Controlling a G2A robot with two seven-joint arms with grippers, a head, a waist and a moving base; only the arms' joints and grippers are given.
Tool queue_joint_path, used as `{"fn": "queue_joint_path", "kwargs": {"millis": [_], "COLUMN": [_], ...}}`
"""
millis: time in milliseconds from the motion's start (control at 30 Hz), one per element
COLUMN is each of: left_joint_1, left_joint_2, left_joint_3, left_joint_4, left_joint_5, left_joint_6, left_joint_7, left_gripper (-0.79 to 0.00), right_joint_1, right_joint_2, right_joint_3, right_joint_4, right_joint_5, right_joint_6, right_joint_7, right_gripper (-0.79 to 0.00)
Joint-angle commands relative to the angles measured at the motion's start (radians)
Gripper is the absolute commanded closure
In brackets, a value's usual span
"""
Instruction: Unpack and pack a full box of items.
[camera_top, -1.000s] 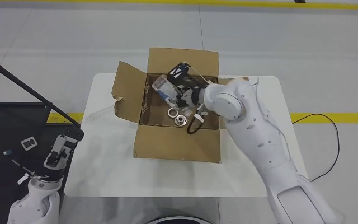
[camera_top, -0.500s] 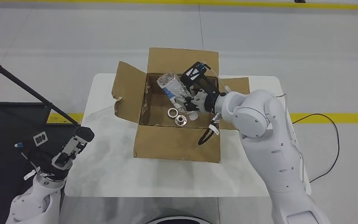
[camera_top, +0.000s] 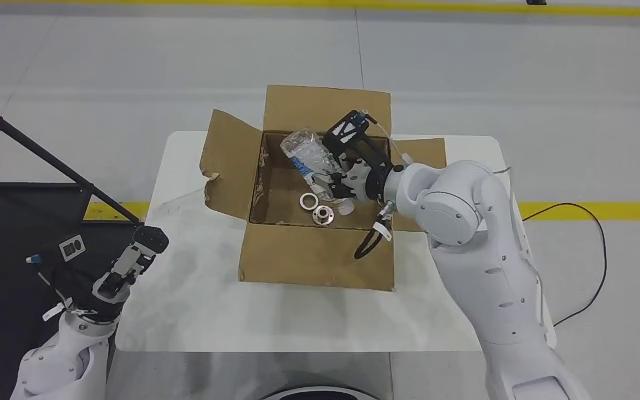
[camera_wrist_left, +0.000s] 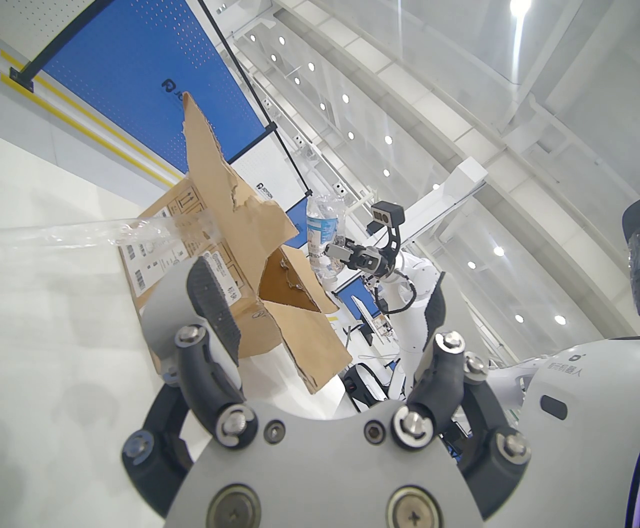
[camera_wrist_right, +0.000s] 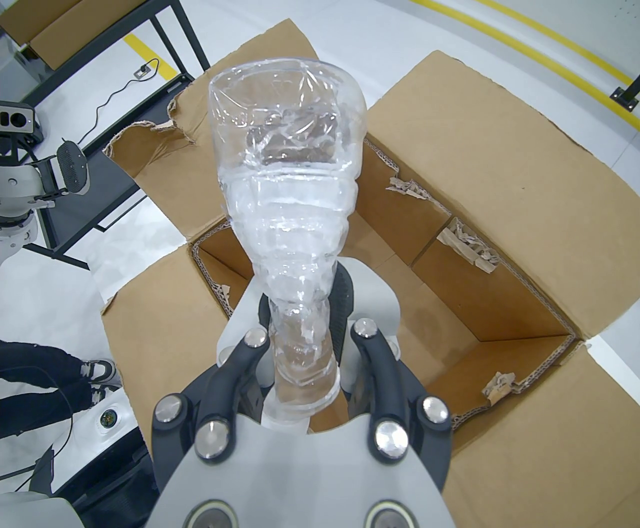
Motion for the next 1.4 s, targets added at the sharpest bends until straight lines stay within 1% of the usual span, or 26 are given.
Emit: {"fn": "queue_joint_path", "kwargs": {"millis": [0,100,233,467,567,633,667,733,833,933,967,1100,1267,1367], "left_joint_1": [0.0,0.0,0.0,0.0,0.0,0.0,0.0,0.0,0.0,0.0,0.0,0.0,0.0,0.0], "left_joint_2": [0.0,0.0,0.0,0.0,0.0,0.0,0.0,0.0,0.0,0.0,0.0,0.0,0.0,0.0], "left_joint_3": [0.0,0.0,0.0,0.0,0.0,0.0,0.0,0.0,0.0,0.0,0.0,0.0,0.0,0.0], "left_joint_4": [0.0,0.0,0.0,0.0,0.0,0.0,0.0,0.0,0.0,0.0,0.0,0.0,0.0,0.0], "left_joint_5": [0.0,0.0,0.0,0.0,0.0,0.0,0.0,0.0,0.0,0.0,0.0,0.0,0.0,0.0], "left_joint_6": [0.0,0.0,0.0,0.0,0.0,0.0,0.0,0.0,0.0,0.0,0.0,0.0,0.0,0.0], "left_joint_7": [0.0,0.0,0.0,0.0,0.0,0.0,0.0,0.0,0.0,0.0,0.0,0.0,0.0,0.0], "left_gripper": [-0.785,-0.785,-0.785,-0.785,-0.785,-0.785,-0.785,-0.785,-0.785,-0.785,-0.785,-0.785,-0.785,-0.785], "right_joint_1": [-0.009,-0.011,-0.042,-0.167,-0.208,-0.234,-0.245,-0.26,-0.259,-0.238,-0.232,-0.174,-0.08,-0.03], "right_joint_2": [0.001,0.009,0.03,0.063,0.074,0.082,0.086,0.095,0.106,0.116,0.118,0.129,0.139,0.144], "right_joint_3": [0.003,0.045,0.151,0.343,0.422,0.488,0.517,0.581,0.645,0.678,0.682,0.685,0.646,0.628], "right_joint_4": [-0.004,-0.017,-0.081,-0.238,-0.26,-0.258,-0.25,-0.212,-0.126,-0.014,0.013,0.208,0.452,0.566], "right_joint_5": [-0.003,0.008,0.009,-0.046,-0.08,-0.117,-0.111,-0.155,-0.173,-0.176,-0.171,-0.156,-0.174,-0.183], "right_joint_6": [0.004,-0.007,0.005,0.089,0.144,0.183,0.192,0.221,0.247,0.239,0.234,0.204,0.176,0.158], "right_joint_7": [-0.019,-0.031,-0.017,0.014,0.007,-0.006,-0.012,-0.006,0.005,0.009,0.009,-0.003,-0.026,-0.035], "right_gripper": [0.0,0.0,0.0,0.0,0.0,0.0,0.0,0.0,0.0,0.0,0.0,0.0,0.0,0.0]}}
